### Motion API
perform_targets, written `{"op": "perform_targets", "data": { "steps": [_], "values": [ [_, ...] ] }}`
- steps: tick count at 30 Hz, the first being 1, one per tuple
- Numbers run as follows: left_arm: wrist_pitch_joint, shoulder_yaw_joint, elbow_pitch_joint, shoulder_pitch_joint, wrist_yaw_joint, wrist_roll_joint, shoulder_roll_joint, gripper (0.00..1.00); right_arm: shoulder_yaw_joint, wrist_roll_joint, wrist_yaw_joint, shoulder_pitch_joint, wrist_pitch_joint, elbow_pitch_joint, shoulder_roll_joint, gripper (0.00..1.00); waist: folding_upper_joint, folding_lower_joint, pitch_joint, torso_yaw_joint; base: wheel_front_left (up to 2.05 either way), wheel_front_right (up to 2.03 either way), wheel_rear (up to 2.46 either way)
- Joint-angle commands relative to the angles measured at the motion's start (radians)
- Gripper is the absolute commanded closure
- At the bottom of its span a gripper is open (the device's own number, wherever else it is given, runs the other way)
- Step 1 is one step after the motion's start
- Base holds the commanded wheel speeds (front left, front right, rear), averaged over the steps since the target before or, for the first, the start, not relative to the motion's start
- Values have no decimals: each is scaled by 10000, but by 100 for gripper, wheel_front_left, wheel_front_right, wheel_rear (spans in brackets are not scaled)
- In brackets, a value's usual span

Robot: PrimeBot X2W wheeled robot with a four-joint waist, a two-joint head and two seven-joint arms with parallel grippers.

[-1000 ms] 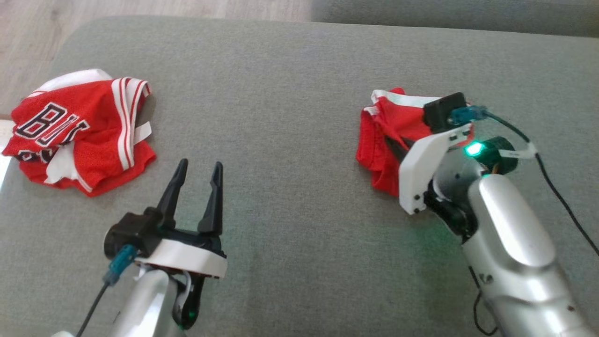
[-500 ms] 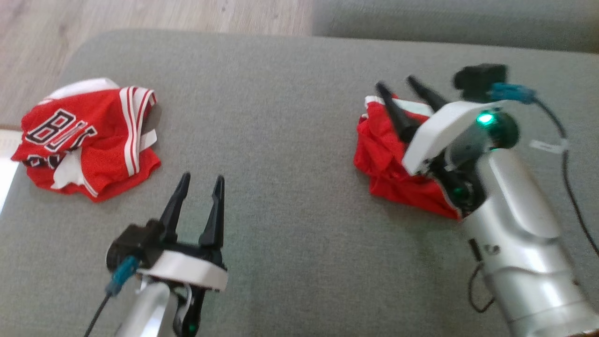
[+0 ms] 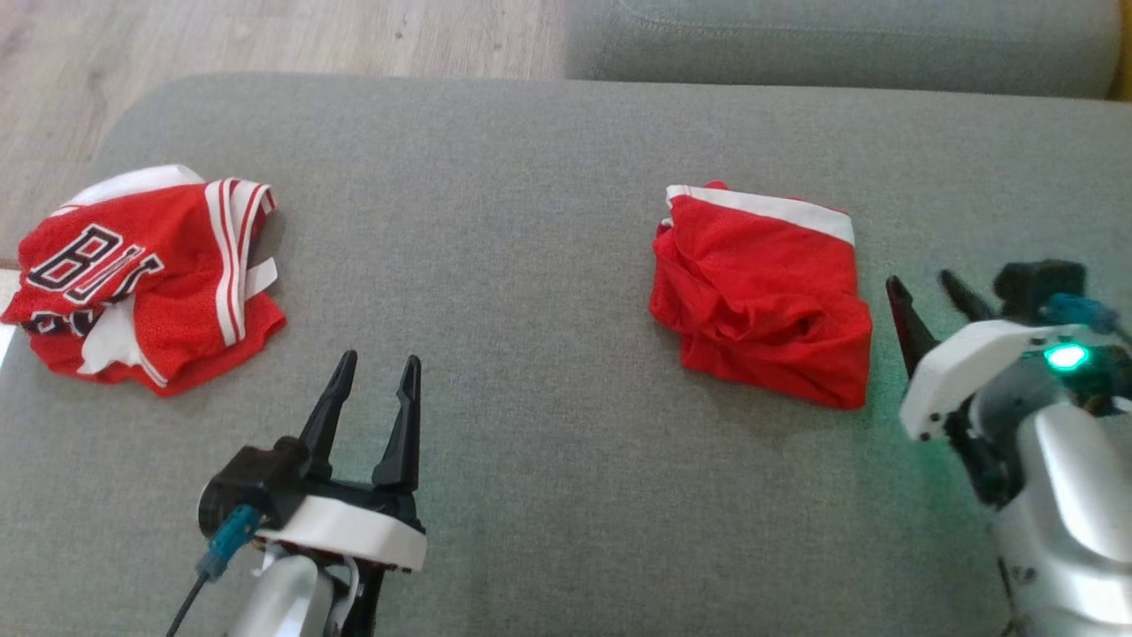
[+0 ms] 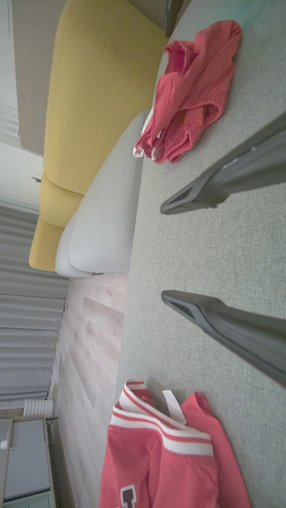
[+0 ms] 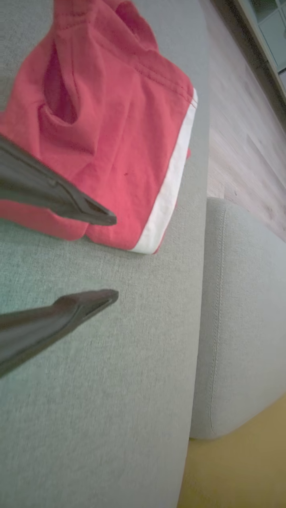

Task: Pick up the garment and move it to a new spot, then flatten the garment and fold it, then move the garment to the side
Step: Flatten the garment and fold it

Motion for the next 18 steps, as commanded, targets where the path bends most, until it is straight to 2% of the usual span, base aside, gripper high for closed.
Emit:
{"op": "perform_targets", "data": {
  "steps": [1,5,8,15,18],
  "values": [
    [-93,375,-345,-426,16,-22,186,0,362,-258,-9,-436,-126,-167,117,100,-1,0,118,21,0,0,0],
    [-93,348,-340,-522,16,-46,207,0,1184,-382,-9,-655,-153,202,556,100,-1,0,211,63,0,0,0],
    [-93,368,-324,-564,16,-53,228,0,2248,-104,-9,-717,-89,325,936,100,-1,0,214,60,0,0,0],
    [-93,495,-277,-509,16,-83,245,0,5249,1180,-9,-544,173,279,1366,100,-1,0,84,-91,0,0,0],
    [-93,523,-272,-487,16,-78,232,0,5842,1603,-9,-538,115,143,1425,100,-1,0,44,-155,0,0,0]
  ]
}}
